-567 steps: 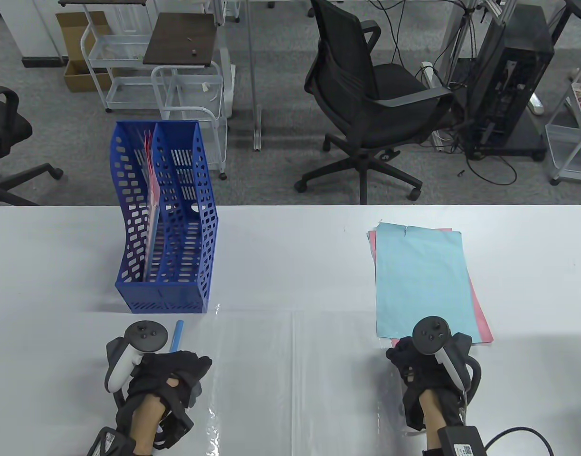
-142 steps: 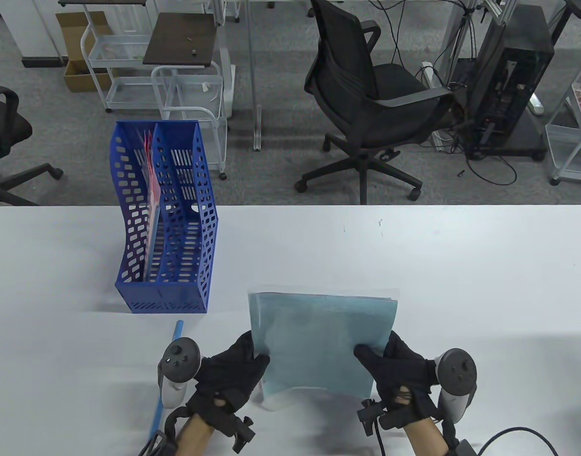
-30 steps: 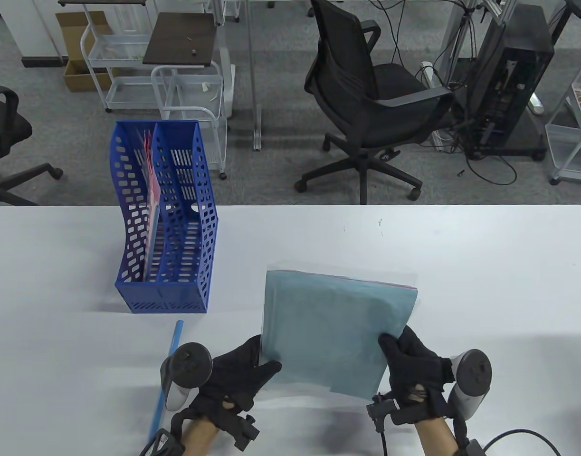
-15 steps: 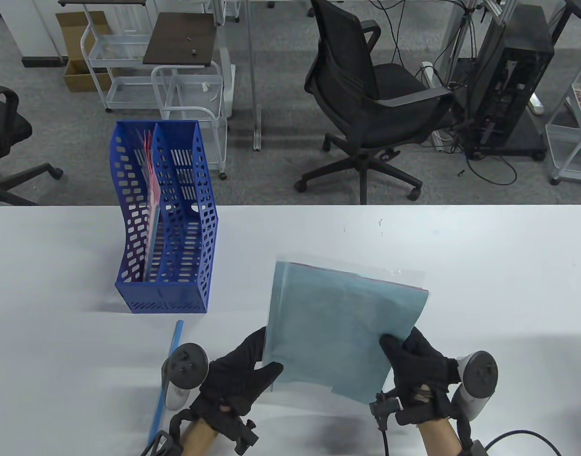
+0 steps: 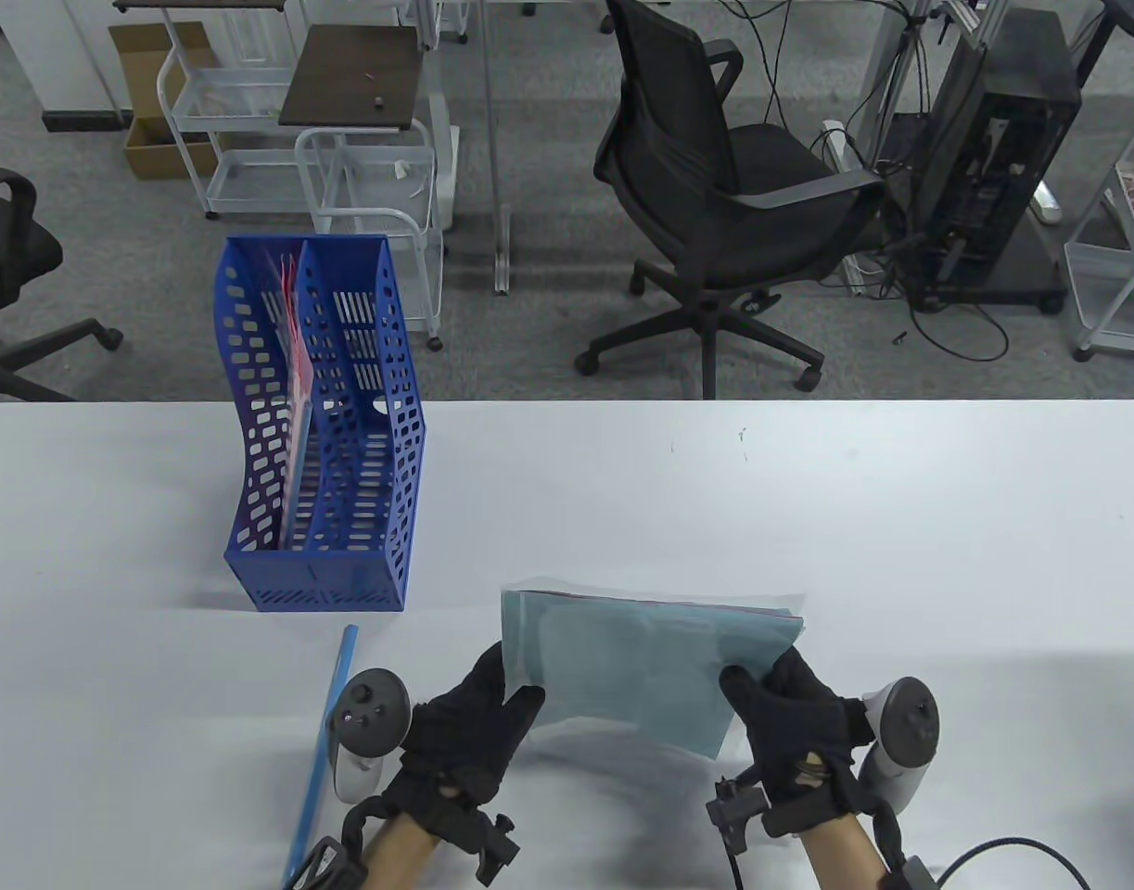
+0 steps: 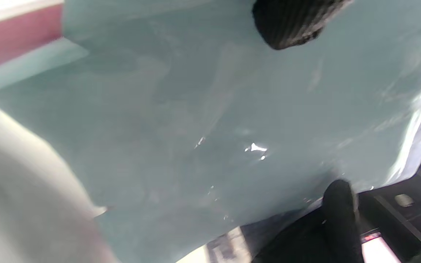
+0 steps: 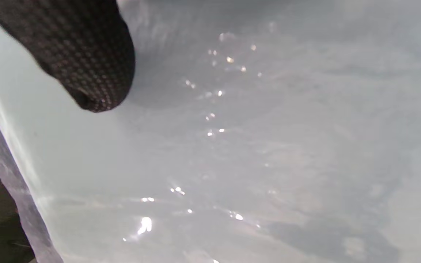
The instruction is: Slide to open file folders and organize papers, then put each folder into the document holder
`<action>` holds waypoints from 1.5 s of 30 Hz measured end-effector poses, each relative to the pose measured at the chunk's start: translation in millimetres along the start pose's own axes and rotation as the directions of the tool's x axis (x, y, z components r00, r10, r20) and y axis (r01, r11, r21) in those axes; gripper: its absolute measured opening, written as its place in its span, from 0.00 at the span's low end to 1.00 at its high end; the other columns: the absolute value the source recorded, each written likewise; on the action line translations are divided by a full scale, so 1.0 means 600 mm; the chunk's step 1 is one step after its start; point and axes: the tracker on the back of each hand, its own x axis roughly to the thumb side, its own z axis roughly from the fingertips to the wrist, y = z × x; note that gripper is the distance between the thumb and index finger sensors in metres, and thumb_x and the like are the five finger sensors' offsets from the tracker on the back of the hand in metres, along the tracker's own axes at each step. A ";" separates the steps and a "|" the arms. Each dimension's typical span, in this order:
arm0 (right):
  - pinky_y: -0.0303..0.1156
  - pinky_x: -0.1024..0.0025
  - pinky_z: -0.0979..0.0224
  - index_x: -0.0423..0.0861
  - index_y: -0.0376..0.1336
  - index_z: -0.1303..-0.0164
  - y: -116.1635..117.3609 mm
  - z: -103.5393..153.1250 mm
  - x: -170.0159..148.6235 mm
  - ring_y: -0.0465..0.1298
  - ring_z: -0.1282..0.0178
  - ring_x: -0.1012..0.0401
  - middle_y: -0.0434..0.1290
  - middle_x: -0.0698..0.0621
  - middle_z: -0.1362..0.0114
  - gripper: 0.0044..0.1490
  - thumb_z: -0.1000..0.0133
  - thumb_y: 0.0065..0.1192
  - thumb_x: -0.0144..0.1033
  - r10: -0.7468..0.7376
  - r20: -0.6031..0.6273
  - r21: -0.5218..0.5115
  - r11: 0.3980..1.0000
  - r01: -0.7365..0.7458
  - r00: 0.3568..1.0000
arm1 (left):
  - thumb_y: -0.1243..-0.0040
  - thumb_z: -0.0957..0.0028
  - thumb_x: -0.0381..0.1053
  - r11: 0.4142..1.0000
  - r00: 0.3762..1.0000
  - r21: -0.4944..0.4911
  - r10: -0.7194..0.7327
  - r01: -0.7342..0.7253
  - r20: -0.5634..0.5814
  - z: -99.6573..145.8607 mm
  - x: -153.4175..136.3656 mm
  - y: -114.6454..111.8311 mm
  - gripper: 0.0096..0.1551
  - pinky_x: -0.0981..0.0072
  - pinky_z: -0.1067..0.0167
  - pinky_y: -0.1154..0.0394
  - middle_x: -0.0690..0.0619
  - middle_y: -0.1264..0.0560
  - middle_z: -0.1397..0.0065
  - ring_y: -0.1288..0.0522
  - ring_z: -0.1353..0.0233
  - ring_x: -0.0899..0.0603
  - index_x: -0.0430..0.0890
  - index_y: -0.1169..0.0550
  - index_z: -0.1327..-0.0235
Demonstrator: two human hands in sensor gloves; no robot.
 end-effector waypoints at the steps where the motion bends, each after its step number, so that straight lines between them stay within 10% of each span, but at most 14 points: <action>1: 0.70 0.45 0.26 0.56 0.68 0.41 0.001 0.001 -0.005 0.80 0.36 0.52 0.79 0.56 0.35 0.32 0.57 0.73 0.50 0.007 0.001 0.000 1.000 -0.007 1.000 | 0.43 0.47 0.59 0.999 1.000 -0.034 0.019 -0.019 -0.002 0.000 -0.006 -0.002 0.40 0.39 0.23 0.36 0.52 0.34 0.18 0.29 0.19 0.38 0.58 0.41 0.21; 19: 0.83 0.58 0.44 0.49 0.76 0.53 -0.024 -0.005 -0.004 0.90 0.60 0.58 0.89 0.54 0.54 0.26 0.58 0.75 0.47 0.094 -0.237 -0.070 0.991 -0.113 0.967 | 0.36 0.49 0.56 0.970 0.976 -0.147 0.175 -0.194 -0.132 0.001 -0.016 0.028 0.25 0.48 0.41 0.17 0.50 0.10 0.45 0.08 0.47 0.44 0.49 0.15 0.43; 22: 0.81 0.56 0.41 0.50 0.75 0.50 -0.021 -0.002 0.000 0.88 0.57 0.58 0.88 0.54 0.52 0.26 0.57 0.73 0.46 0.094 -0.192 -0.062 0.992 -0.108 0.977 | 0.37 0.48 0.55 0.961 0.974 -0.188 0.181 -0.205 -0.137 0.004 -0.011 0.025 0.26 0.44 0.37 0.20 0.49 0.12 0.40 0.11 0.42 0.41 0.49 0.17 0.38; 28: 0.74 0.50 0.29 0.59 0.71 0.45 0.005 0.007 0.054 0.84 0.42 0.57 0.83 0.60 0.41 0.27 0.56 0.70 0.48 0.110 0.110 -0.007 0.994 -0.110 0.988 | 0.38 0.48 0.55 0.989 0.979 0.027 0.142 -0.147 0.145 0.025 0.049 0.047 0.29 0.42 0.28 0.27 0.53 0.19 0.29 0.17 0.30 0.41 0.57 0.23 0.30; 31: 0.65 0.41 0.23 0.56 0.64 0.35 0.011 0.002 0.028 0.76 0.30 0.51 0.75 0.55 0.30 0.39 0.58 0.72 0.53 0.086 0.050 0.014 0.996 -0.087 0.995 | 0.38 0.48 0.57 0.998 0.997 0.041 0.051 -0.054 0.062 0.021 0.027 0.045 0.34 0.42 0.26 0.30 0.52 0.23 0.25 0.21 0.25 0.41 0.56 0.29 0.25; 42: 0.64 0.43 0.23 0.55 0.68 0.42 0.021 0.013 0.014 0.78 0.34 0.52 0.78 0.55 0.36 0.31 0.56 0.71 0.48 -0.070 -0.009 -0.080 0.994 0.069 0.998 | 0.43 0.47 0.59 0.998 0.992 0.011 0.065 -0.066 0.105 0.016 0.029 0.019 0.39 0.40 0.21 0.39 0.52 0.35 0.17 0.33 0.17 0.38 0.56 0.40 0.20; 45: 0.65 0.45 0.22 0.57 0.66 0.40 0.025 0.009 0.027 0.78 0.32 0.54 0.77 0.58 0.35 0.32 0.56 0.70 0.50 0.105 0.041 -0.052 0.993 -0.103 0.994 | 0.44 0.47 0.59 0.999 0.996 0.011 0.030 -0.031 0.080 0.010 0.025 0.024 0.38 0.41 0.21 0.38 0.54 0.34 0.17 0.32 0.16 0.40 0.59 0.40 0.21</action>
